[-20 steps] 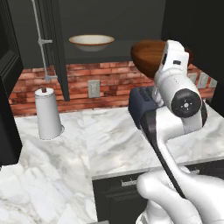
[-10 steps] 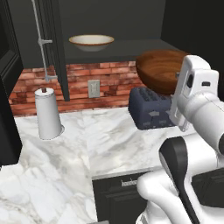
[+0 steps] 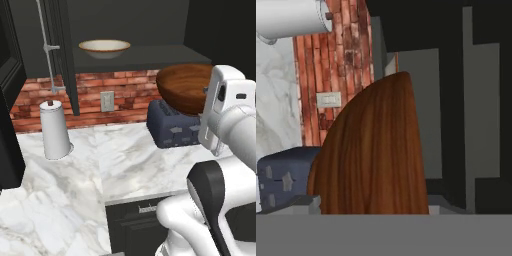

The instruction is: Pick up the bowls from the cabinet and place each bowl in front of a stool on the dining counter.

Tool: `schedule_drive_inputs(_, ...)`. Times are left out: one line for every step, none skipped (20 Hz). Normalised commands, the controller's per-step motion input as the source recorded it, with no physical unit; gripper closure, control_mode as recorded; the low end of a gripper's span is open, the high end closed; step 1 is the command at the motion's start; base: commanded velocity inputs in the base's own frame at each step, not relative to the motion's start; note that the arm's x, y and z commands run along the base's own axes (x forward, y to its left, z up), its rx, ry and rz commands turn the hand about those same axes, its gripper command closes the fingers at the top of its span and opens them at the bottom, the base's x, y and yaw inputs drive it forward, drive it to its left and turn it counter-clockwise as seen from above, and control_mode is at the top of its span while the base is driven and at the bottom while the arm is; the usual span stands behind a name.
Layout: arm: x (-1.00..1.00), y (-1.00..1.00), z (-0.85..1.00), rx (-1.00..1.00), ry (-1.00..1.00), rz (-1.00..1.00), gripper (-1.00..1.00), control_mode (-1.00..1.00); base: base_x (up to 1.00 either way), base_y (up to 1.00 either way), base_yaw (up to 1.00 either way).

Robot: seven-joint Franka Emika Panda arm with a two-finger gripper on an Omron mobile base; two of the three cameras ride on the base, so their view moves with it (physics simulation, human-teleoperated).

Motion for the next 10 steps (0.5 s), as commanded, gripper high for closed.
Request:
schedule_drive_inputs(0.0, 0.0, 0.0, 0.0, 0.0, 0.0, 1.0, -1.0, 0.0, 0.0, 0.0)
schedule_drive_inputs(-0.04, 0.0, 0.0, 0.0, 0.0, 0.0, 1.0, -1.0, 0.0, 0.0, 0.0)
schedule_drive_inputs(-0.16, 0.0, 0.0, 0.0, 0.0, 0.0, 1.0, -1.0, 0.0, 0.0, 0.0)
schedule_drive_inputs(-0.45, -0.02, 0.0, 0.0, 0.0, 0.0, 1.0, -1.0, 0.0, 0.0, 0.0)
schedule_drive_inputs(0.0, 0.0, 0.0, 0.0, 0.0, 0.0, 1.0, 1.0, -0.59, -0.07, 0.0)
schedule_drive_inputs(0.0, 0.0, 0.0, 0.0, 0.0, 0.0, 1.0, 1.0, -0.53, -0.19, 0.0)
schedule_drive_inputs(0.0, 0.0, 0.0, 0.0, 0.0, 0.0, 1.0, 1.0, -0.46, -0.29, 0.0)
schedule_drive_inputs(0.0, 0.0, 0.0, 0.0, 0.0, 0.0, 1.0, 1.0, -0.65, -0.35, -0.04)
schedule_drive_inputs(0.0, 0.0, 0.0, 0.0, 0.0, 0.0, 1.0, 1.0, -0.71, -0.37, -0.05)
schedule_drive_inputs(0.0, 0.0, 0.0, 0.0, 0.0, 0.0, 1.0, 1.0, -0.72, -0.38, -0.1)
